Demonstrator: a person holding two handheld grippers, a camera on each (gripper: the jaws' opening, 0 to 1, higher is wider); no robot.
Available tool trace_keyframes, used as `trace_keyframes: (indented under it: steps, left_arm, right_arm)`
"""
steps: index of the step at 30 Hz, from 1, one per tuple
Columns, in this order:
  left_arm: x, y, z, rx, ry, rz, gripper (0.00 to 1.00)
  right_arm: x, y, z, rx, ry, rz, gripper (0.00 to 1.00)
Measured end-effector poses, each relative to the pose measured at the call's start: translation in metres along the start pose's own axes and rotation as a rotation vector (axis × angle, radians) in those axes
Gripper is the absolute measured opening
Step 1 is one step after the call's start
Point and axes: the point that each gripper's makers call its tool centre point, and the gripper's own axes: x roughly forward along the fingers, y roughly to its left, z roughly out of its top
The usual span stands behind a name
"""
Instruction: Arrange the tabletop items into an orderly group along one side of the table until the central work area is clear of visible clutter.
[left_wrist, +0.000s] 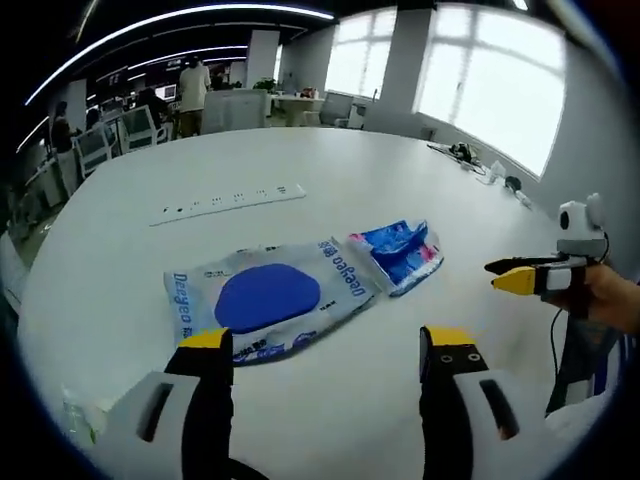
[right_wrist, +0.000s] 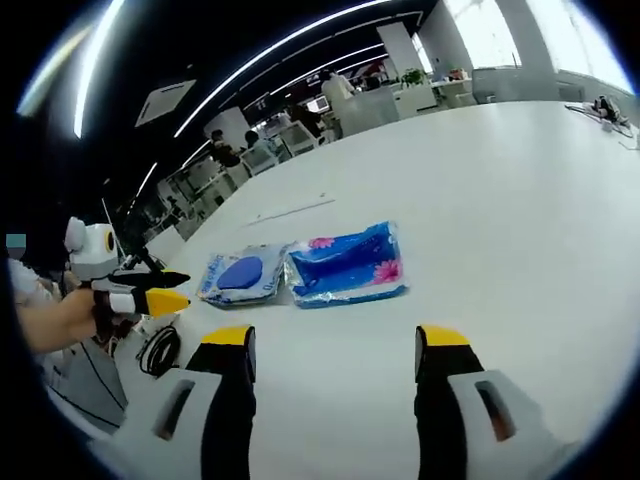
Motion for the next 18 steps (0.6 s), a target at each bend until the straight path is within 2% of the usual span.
trace_keyframes:
  steps: [7,13,18]
  left_arm:
    - [-0.029,0.015,-0.011,-0.017,-0.018,0.016,0.77]
    - [-0.053,0.028,-0.012,-0.005,-0.045,0.029,0.77]
    - [-0.057,0.032,-0.025,-0.009,-0.034,0.030,0.76]
  right_arm:
    - [-0.011,0.019,-0.027,0.038,0.022,-0.001,0.62]
    - [-0.008,0.039,-0.032,0.036,0.031,0.011,0.62]
    - [-0.014,0.052,-0.031,0.024,0.015,0.020,0.61]
